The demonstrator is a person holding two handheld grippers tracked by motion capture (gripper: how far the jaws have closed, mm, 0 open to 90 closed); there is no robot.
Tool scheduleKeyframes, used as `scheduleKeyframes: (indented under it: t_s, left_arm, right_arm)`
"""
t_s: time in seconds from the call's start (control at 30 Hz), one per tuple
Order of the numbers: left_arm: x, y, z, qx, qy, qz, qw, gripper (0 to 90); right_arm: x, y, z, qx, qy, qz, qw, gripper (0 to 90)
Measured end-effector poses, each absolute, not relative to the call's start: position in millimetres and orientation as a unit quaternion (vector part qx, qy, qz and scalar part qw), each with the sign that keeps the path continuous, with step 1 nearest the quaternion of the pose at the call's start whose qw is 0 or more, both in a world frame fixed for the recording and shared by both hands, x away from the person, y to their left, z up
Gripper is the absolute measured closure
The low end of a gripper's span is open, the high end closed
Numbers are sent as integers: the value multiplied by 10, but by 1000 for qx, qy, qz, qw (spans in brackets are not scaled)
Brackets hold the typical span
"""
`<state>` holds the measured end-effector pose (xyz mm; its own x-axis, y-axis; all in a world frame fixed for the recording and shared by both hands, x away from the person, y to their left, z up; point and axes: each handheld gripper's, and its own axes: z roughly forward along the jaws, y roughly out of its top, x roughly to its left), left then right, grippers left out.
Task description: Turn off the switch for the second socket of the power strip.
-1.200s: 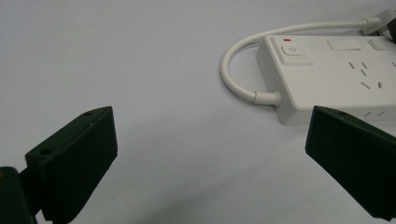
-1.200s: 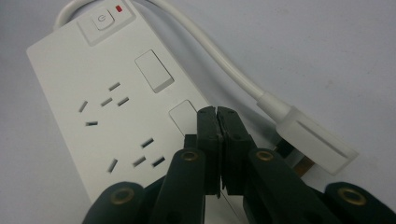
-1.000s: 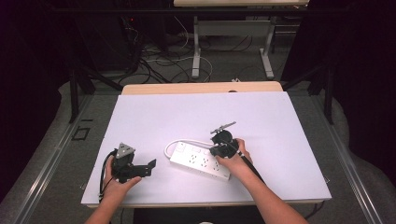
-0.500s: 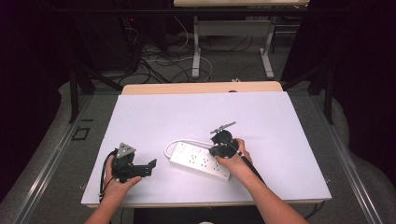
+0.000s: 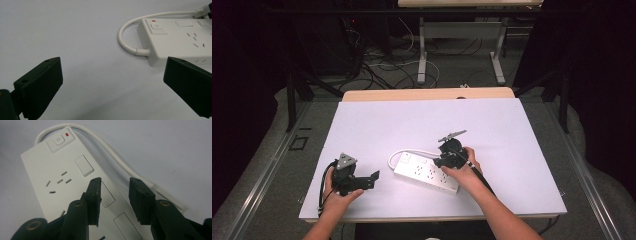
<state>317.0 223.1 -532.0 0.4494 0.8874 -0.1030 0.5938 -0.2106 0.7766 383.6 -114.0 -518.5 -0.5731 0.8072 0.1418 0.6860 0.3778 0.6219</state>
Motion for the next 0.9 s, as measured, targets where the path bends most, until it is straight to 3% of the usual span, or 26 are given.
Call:
scheduleKeyframes:
  t_s: [0.47, 0.9]
  left_arm:
    - [3175, 2232, -5319, 760, 489, 183, 388, 22]
    - [3176, 2229, -5324, 757, 489, 186, 390, 22]
  right_arm:
    - [3826, -1114, -5121, 424, 823, 362, 111, 455]
    - [3829, -1130, -5041, 409, 831, 357, 120, 398]
